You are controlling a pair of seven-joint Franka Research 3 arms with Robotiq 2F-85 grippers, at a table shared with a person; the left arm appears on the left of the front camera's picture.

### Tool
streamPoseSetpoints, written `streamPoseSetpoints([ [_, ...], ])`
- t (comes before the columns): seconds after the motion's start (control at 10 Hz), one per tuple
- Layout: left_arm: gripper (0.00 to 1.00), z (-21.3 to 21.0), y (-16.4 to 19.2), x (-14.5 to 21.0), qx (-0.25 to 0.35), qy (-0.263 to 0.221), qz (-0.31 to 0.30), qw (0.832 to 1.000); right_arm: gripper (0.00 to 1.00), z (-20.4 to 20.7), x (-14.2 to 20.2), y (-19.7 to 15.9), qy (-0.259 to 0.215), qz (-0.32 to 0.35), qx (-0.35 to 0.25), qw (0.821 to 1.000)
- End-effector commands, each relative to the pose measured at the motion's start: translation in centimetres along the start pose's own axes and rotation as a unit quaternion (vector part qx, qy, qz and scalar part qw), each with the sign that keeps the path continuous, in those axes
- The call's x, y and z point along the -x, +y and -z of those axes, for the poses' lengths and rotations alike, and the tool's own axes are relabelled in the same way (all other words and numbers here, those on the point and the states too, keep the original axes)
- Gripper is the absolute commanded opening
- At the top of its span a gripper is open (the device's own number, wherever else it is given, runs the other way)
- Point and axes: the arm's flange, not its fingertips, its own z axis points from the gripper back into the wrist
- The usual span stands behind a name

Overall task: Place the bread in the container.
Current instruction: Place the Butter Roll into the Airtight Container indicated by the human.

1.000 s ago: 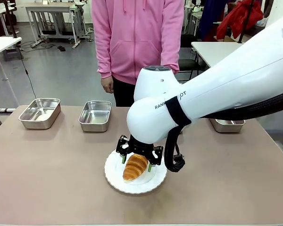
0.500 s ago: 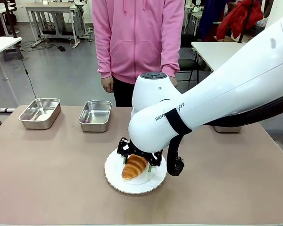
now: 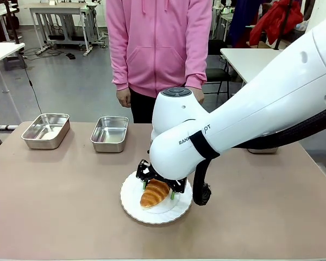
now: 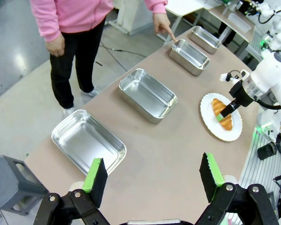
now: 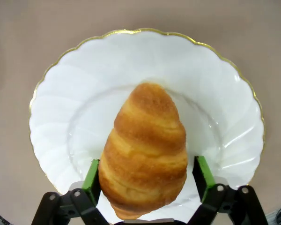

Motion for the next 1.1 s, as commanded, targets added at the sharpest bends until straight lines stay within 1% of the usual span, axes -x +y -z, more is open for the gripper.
streamPoseSetpoints([
  [0.0,1.0,0.0,-0.2,0.1,0.002,-0.002,0.006,1.0,0.8,0.4,0.1,0.8,-0.012,0.019,-0.007,1.0],
  [0.1,1.0,0.0,-0.2,0.1,0.002,-0.002,0.006,1.0,0.6,0.4,0.0,0.9,-0.013,0.018,-0.008,1.0],
  [0.2,1.0,0.0,-0.2,0.1,0.002,-0.002,0.006,1.0,0.75,0.4,-0.1,0.9,-0.011,0.015,-0.009,1.0],
  [0.3,1.0,0.0,-0.2,0.1,0.002,-0.002,0.006,1.0,0.4,0.4,-0.2,1.0,-0.011,0.013,-0.008,1.0],
  [0.4,1.0,0.0,-0.2,0.1,0.002,-0.002,0.006,1.0,0.55,0.2,-0.4,1.0,-0.002,0.014,0.02,1.0],
  [0.5,1.0,0.0,-0.2,0.1,0.002,-0.002,0.006,1.0,0.55,-0.2,-0.1,0.3,-0.003,0.001,-0.008,1.0],
  [0.9,1.0,0.0,-0.2,0.1,0.002,-0.002,0.006,1.0,0.56,-0.5,-0.1,0.4,-0.001,0.001,-0.004,1.0],
  [1.0,1.0,0.0,-0.2,0.1,0.002,-0.002,0.006,1.0,0.56,-2.5,-1.6,-0.2,-0.03,-0.005,-0.018,0.999],
])
